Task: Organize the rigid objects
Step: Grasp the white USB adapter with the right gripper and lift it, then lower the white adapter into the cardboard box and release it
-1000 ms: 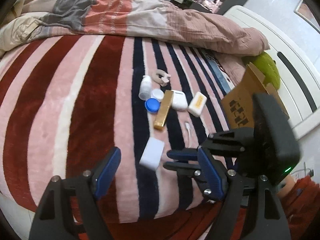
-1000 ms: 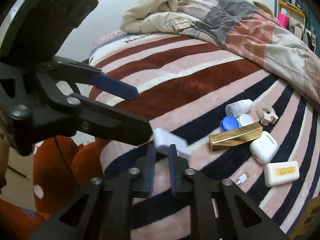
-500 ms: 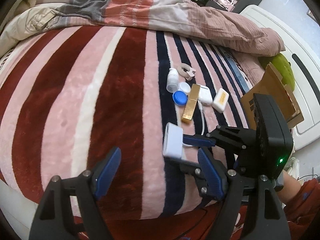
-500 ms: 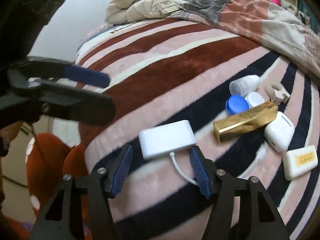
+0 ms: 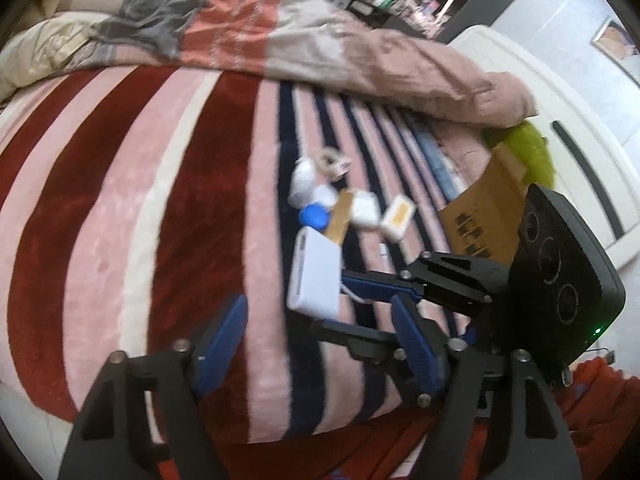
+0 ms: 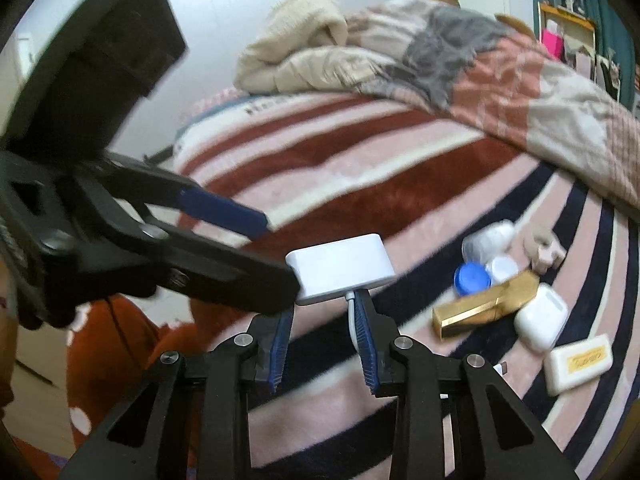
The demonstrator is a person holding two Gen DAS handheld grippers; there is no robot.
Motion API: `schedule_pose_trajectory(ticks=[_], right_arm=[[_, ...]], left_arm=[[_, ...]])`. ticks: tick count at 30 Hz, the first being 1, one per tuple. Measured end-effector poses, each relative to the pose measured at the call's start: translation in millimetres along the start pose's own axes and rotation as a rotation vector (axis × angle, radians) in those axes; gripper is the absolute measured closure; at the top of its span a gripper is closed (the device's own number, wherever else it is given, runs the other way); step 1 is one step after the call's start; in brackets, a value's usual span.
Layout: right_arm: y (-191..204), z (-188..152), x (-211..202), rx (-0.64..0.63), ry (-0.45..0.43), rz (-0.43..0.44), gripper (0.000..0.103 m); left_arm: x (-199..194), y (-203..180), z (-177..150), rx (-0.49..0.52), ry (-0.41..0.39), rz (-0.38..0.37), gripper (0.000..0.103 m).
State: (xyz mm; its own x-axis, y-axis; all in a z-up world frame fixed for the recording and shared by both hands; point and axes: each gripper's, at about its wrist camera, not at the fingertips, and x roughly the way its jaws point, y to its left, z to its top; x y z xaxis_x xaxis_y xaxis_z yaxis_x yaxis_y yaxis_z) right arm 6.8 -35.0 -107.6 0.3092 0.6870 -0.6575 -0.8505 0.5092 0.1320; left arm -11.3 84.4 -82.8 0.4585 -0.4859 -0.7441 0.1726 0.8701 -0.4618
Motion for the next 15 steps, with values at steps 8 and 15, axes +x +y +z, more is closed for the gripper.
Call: schedule_pose_trajectory(ticks=[8,15], right_arm=[[2,30,-52,-0.050,-0.133,-0.032,0.077],[-18,40,-121,-0.058,-0.229,-0.137,0.077]], left_arm=[[-29,-50,40,0.134,-0.055,0.003,0.080],[-31,-131,83,0.292,-0.086,-0.019,0.081]])
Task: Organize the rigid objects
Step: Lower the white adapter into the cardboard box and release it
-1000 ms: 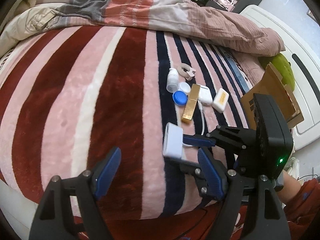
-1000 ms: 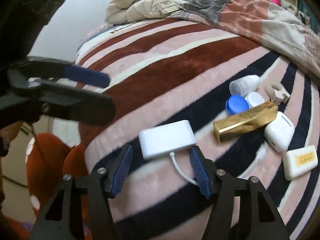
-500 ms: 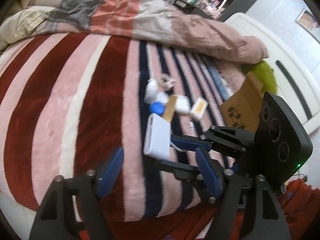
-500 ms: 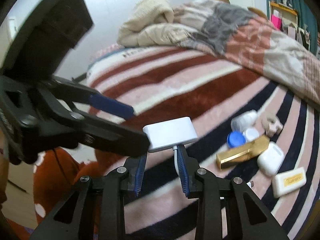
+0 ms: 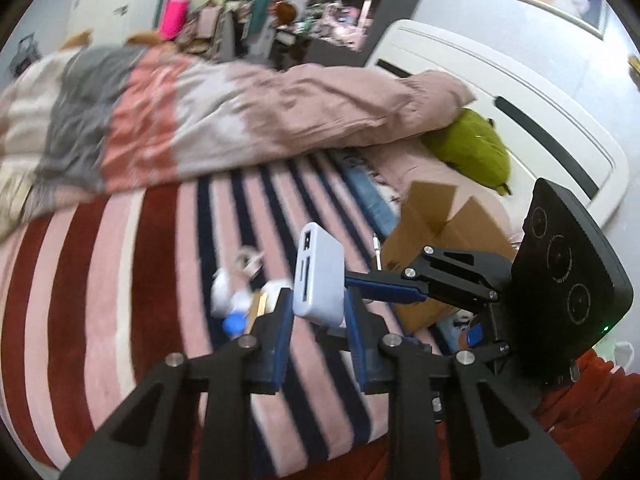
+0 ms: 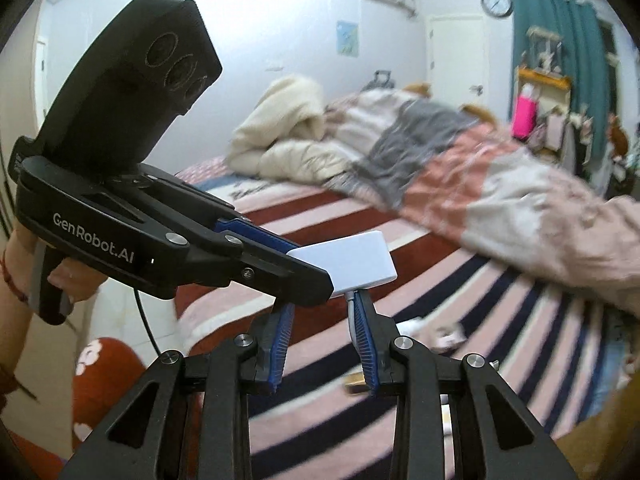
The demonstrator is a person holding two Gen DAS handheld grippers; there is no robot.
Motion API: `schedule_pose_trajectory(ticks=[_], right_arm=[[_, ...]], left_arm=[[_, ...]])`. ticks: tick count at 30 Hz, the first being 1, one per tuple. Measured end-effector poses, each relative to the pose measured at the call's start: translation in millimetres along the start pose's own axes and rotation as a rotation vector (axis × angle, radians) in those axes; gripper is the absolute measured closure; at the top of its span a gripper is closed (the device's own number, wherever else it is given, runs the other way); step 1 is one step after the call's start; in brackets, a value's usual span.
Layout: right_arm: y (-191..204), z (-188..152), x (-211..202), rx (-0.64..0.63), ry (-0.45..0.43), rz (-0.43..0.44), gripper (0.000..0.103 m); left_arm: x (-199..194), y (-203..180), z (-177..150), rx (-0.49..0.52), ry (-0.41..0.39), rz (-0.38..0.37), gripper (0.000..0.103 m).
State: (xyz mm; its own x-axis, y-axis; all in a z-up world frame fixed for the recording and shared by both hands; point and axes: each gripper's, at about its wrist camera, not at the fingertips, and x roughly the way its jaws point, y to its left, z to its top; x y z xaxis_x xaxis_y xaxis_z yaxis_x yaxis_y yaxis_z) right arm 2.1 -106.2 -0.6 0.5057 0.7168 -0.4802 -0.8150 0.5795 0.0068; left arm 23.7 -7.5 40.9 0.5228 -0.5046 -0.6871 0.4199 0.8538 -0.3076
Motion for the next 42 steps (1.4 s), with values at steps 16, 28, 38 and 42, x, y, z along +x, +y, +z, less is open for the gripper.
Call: schedule_pose_trajectory(ticks=[16,28,38,42], right_arm=[[-117,-14,-144,0.126,-0.031,-0.260,0.077],[-188,-78,-132,0.320,0.258,-0.294,0.077],[-178,-65,-130,0.345,0.234,-0.297,0.065],[-153,-38,-112,0.291,0.193,-0.240,0.063]], left_arm=[[107,-152,91,0.198,0.098,-0.171,0.080],[209,-166,75,0.170,0.308,-0.205,0.080],[142,-131,77,0.141,0.194,-0.155,0.043],[88,-86,68,0.084,0.116,-0.072,0.038]])
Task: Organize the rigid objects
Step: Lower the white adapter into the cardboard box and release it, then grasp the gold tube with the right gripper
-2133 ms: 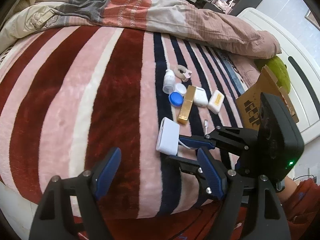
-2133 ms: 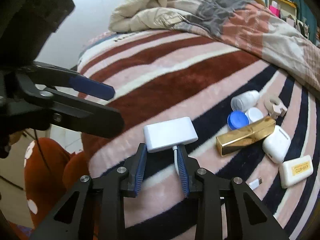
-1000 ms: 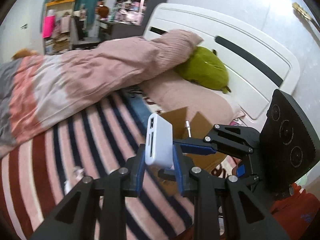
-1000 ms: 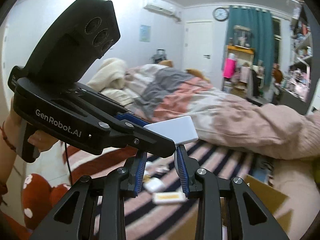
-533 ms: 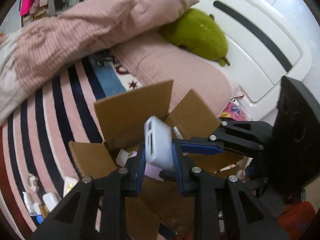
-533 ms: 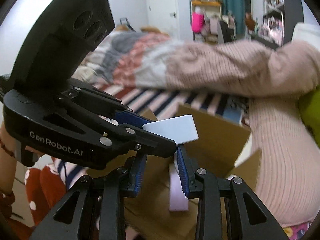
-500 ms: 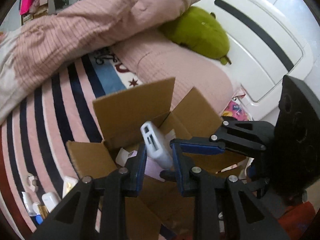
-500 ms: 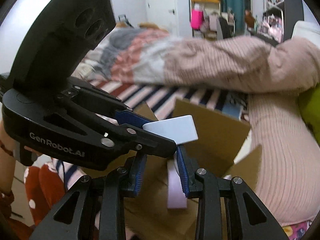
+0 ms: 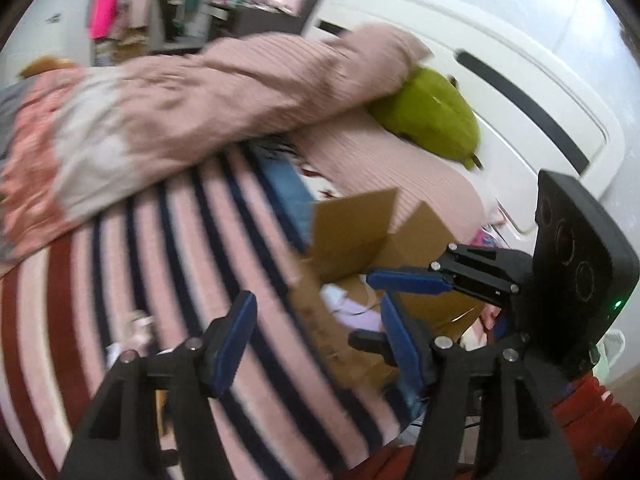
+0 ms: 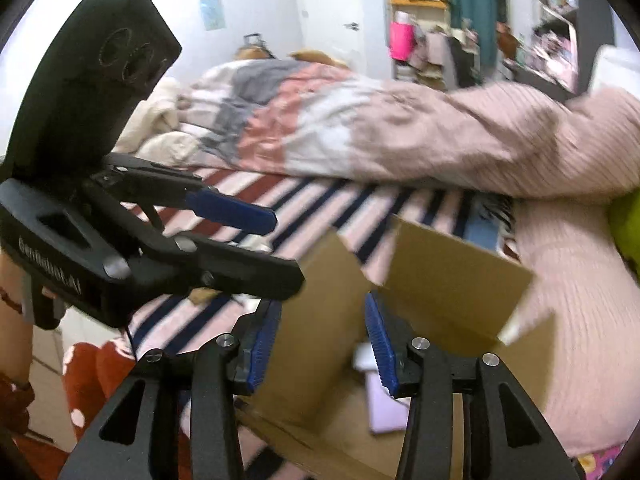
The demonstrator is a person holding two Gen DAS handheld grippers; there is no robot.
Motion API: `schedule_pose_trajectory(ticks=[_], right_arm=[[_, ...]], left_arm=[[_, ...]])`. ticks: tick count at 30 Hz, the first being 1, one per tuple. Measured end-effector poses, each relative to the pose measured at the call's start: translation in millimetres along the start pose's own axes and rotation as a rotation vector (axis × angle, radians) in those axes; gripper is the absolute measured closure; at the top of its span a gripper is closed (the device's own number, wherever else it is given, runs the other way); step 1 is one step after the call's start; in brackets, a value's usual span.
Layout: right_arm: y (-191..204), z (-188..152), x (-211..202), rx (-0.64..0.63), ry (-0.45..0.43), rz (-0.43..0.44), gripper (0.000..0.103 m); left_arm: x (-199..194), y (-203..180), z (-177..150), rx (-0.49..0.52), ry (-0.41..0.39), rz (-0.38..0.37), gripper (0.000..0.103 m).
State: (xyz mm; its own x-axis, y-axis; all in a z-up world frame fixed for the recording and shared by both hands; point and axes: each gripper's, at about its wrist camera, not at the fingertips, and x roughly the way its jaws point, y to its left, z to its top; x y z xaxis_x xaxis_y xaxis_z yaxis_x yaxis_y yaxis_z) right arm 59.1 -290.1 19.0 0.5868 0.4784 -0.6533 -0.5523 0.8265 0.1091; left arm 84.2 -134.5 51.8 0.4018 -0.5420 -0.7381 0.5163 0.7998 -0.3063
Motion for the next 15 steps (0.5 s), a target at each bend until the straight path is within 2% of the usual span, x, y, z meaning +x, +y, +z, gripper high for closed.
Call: schedule_pose_trajectory(ticks=[4,7,10,15], right_arm=[[46,19,20,-0.071,-0.008,0.087,0.059],[85,26,46,-0.120,0.016,0.158,0.048],[112,22,78,-0.152,0.063,0.204,0.046],[130,-2,152,-0.076,0.210,0.262,0.046]], left_arm=[[-41,46,-28,-0.048,-0.051,0.111,0.036],[-56,79,-55,-0.088,-0.069,0.202,0.032],[-60,107,-84,-0.129,-0.074,0.272,0.029],[-60,146,-128,-0.206,-0.066,0.297,0.029]])
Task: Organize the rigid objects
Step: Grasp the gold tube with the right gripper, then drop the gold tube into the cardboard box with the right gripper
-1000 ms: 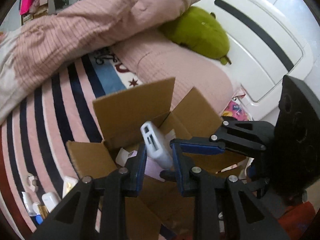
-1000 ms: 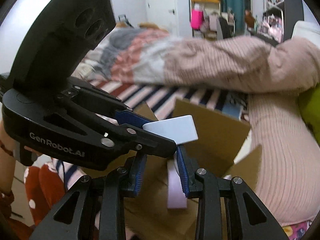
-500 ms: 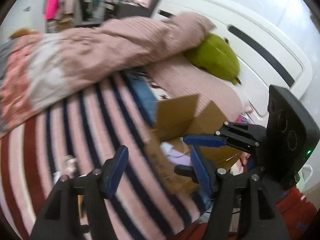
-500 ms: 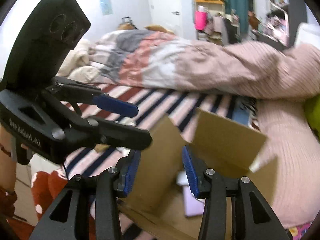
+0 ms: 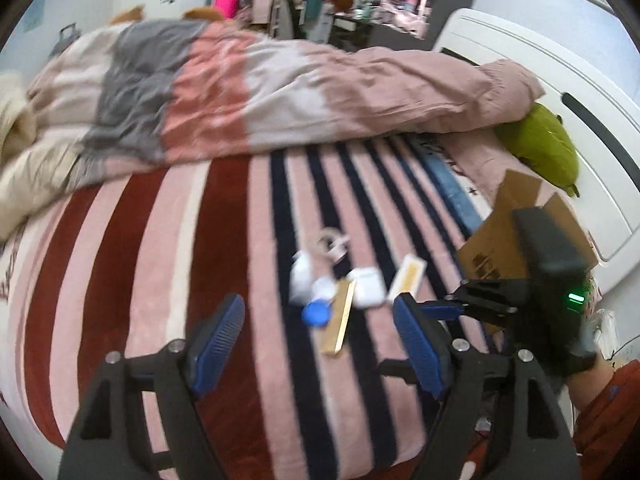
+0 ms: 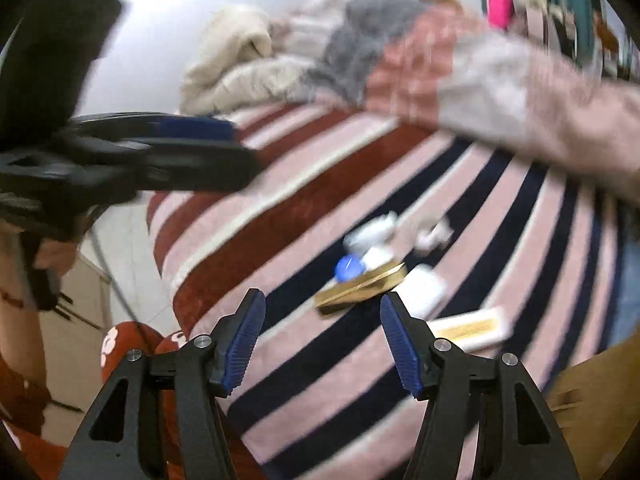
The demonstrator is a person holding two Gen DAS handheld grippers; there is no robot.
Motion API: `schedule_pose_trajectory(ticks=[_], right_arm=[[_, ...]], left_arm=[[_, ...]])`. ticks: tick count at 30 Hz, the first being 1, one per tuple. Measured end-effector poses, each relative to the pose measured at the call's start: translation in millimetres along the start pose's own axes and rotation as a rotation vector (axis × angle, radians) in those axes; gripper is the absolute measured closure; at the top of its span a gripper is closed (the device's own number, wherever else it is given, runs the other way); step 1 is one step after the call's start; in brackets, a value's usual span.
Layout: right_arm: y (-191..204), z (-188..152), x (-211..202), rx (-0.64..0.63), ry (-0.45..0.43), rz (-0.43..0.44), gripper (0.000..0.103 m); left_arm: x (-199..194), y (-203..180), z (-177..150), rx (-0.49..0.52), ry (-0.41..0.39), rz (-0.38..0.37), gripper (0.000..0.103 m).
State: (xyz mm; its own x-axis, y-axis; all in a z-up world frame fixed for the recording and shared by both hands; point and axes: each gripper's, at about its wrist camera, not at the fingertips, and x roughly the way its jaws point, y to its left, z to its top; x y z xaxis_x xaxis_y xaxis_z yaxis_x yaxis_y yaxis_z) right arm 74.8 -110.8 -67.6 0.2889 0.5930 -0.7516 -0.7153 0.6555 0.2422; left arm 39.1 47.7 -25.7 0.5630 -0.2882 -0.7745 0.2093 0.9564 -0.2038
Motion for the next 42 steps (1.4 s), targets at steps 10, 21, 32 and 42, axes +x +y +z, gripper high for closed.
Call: schedule_pose_trajectory(ticks=[10,21,32,42], right_arm=[[-41,-18,87,0.317,-0.003,-0.025,0.070],[-41,-26,42,0.237,0.093,-0.048,0.089],[-29,-46,62,0.112,0.125,-0.174,0.089],[4,-18,-12,-0.024,-0.060,-0.095,0.090]], left_arm=[[9,41,-43,-0.059,0.026,0.032,0.029],[12,29,-33,-0.037,0.000,-0.014,0.029],[18,25,-38,-0.042,0.044,-0.010,0.029],[5,-34,8,0.030,-0.022,-0.229,0.038]])
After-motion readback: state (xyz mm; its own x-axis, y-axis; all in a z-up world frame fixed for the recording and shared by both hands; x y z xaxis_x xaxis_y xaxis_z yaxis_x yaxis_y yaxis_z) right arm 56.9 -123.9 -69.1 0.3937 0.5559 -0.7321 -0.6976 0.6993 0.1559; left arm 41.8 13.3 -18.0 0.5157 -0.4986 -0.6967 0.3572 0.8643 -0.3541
